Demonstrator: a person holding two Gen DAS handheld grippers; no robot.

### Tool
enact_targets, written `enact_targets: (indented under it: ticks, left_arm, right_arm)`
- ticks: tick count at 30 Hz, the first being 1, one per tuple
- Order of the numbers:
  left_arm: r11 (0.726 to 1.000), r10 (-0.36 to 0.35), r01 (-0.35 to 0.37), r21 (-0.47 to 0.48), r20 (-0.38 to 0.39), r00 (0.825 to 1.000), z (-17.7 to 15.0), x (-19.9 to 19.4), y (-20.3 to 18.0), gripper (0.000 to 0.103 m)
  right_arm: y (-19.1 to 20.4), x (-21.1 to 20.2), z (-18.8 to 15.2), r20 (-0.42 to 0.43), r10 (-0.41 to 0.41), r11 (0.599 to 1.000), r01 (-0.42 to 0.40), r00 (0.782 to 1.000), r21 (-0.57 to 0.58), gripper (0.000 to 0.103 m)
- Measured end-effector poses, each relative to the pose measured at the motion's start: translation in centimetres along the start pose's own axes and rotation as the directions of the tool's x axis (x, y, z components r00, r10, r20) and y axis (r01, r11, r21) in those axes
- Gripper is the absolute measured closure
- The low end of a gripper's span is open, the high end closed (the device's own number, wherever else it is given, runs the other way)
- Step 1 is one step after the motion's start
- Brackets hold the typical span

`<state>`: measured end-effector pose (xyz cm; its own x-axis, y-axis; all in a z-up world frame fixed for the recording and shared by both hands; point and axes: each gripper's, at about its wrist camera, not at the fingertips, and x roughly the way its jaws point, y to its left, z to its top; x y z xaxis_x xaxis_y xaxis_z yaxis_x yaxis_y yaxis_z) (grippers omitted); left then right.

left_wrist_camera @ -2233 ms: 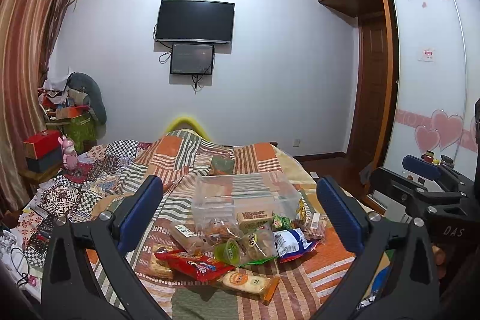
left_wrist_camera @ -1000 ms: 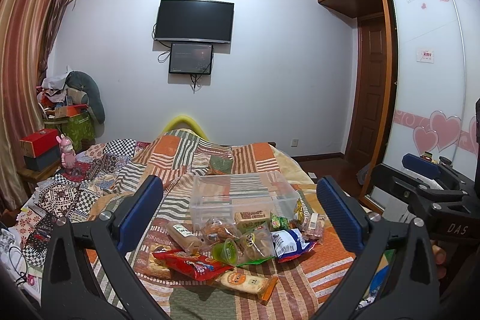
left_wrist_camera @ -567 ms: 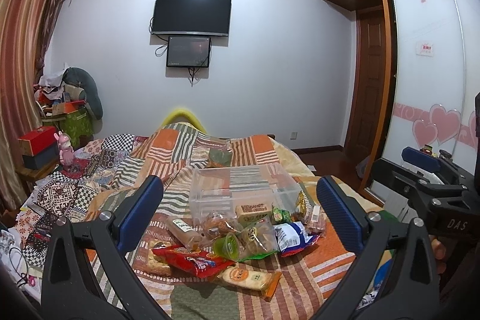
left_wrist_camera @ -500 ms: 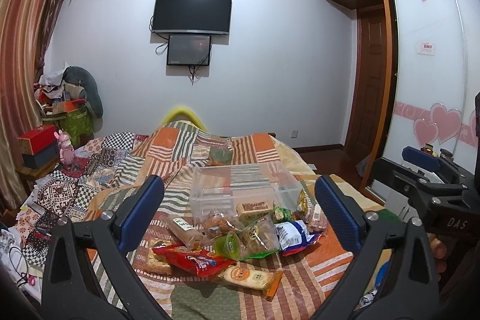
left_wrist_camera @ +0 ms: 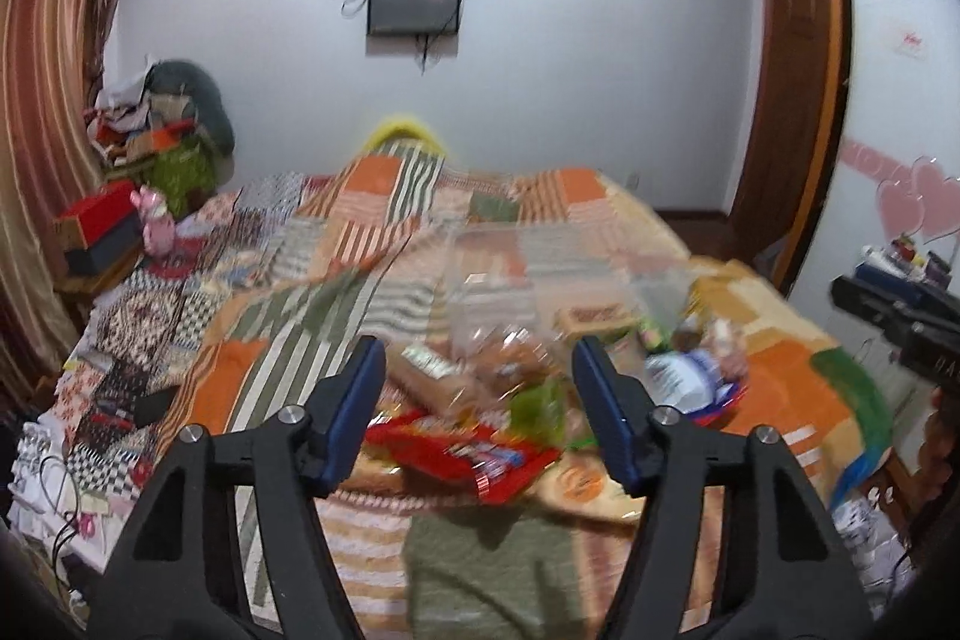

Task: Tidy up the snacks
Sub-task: 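Grasp the red chip bag with left tool while right tool grasps the biscuit roll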

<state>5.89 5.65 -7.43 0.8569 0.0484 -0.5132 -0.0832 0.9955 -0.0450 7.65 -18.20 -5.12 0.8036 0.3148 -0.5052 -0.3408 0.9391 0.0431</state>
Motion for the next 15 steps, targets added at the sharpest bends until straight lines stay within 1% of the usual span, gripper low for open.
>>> enact_targets:
  ticks: [4,9,13,15]
  left_arm:
    - [1.000,-0.003,0.002,-0.007,-0.083,0.997,-1.1,2.5,1.4,0.041]
    - [1.000,-0.015,0.010,-0.030,-0.174,0.985,-2.5,6.0,2.2,0.041]
    - [0.996,-0.060,0.037,-0.087,-0.275,0.960,-3.7,9.0,3.1,0.041]
    - [0.995,-0.059,0.032,-0.094,-0.307,0.950,-4.1,10.3,3.1,0.040]
  right_arm:
    - [-1.3,1.7,-0.6,-0.067,-0.018,1.000,0.020,0.998,0.017,0.048]
    - [-3.3,3.8,-1.2,-0.146,-0.028,0.997,0.037,0.989,0.060,0.049]
    - [-4.0,5.4,-1.5,-0.194,-0.040,0.996,0.053,0.980,0.067,0.049]
    - [-4.2,6.2,-1.7,-0.219,-0.048,0.996,0.063,0.975,0.062,0.049]
